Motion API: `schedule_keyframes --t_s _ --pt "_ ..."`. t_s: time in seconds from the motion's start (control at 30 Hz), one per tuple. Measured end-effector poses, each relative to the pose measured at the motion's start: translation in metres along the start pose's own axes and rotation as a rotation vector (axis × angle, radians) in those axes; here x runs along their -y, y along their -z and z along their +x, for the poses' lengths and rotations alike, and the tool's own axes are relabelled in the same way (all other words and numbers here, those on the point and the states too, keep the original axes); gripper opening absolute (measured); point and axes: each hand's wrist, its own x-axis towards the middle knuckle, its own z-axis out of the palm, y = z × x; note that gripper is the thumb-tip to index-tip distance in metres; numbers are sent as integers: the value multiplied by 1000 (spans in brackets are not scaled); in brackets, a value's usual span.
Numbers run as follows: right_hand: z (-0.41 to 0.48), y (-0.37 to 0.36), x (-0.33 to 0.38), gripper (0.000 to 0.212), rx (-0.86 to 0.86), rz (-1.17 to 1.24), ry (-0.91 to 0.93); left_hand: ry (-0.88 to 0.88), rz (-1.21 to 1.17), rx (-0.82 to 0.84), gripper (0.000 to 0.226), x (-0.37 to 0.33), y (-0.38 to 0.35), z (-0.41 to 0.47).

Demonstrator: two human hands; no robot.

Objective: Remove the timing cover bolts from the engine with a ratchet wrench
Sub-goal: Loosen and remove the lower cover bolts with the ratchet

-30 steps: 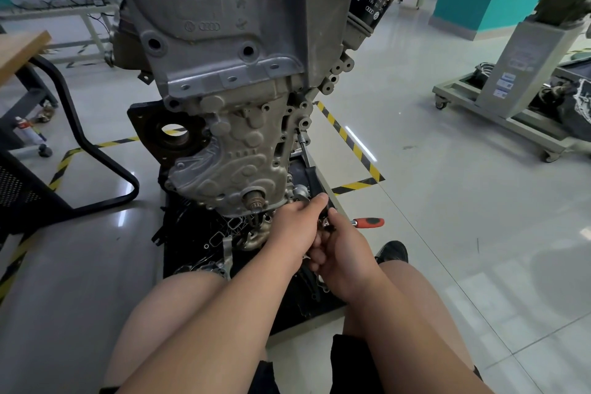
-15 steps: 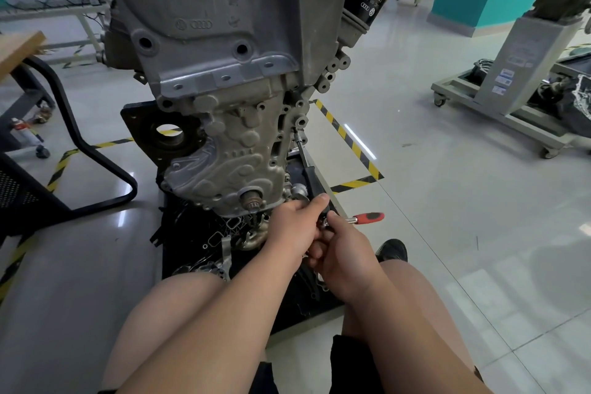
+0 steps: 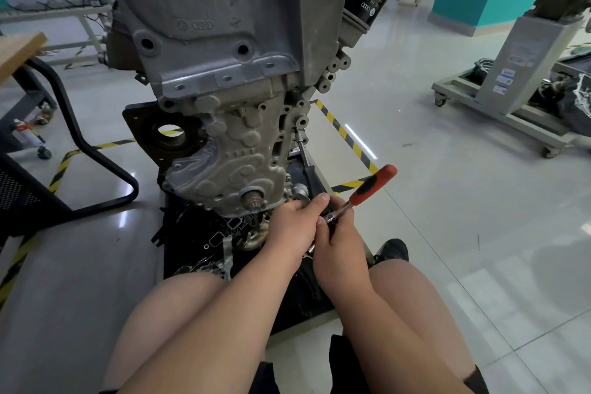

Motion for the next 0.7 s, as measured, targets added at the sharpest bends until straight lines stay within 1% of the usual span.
schedule_keyframes --t_s 0.07,0.13,0.2,0.3,0.37,0.43,0.57,0.7 --pt "1 -1 -2 30 -7 13 4 -5 20 -2 34 0 0 -1" --pt "2 0 -3 28 -2 102 -34 -2 37 -3 34 -3 0 -2" --pt "5 0 -4 24 12 242 -132 4 45 -3 34 -6 0 -3" --pt "10 3 -3 16 49 482 -326 25 40 -6 41 -7 0 -4" --pt "13 5 -2 26 116 700 -411 41 23 22 40 -6 0 -5" --pt "15 7 0 37 185 834 -477 57 -8 57 35 -6 1 -7" --pt "15 9 2 41 281 933 -540 86 -26 60 30 -5 1 -7" --pt "16 9 2 40 314 987 -600 87 -12 34 30 -3 2 -5"
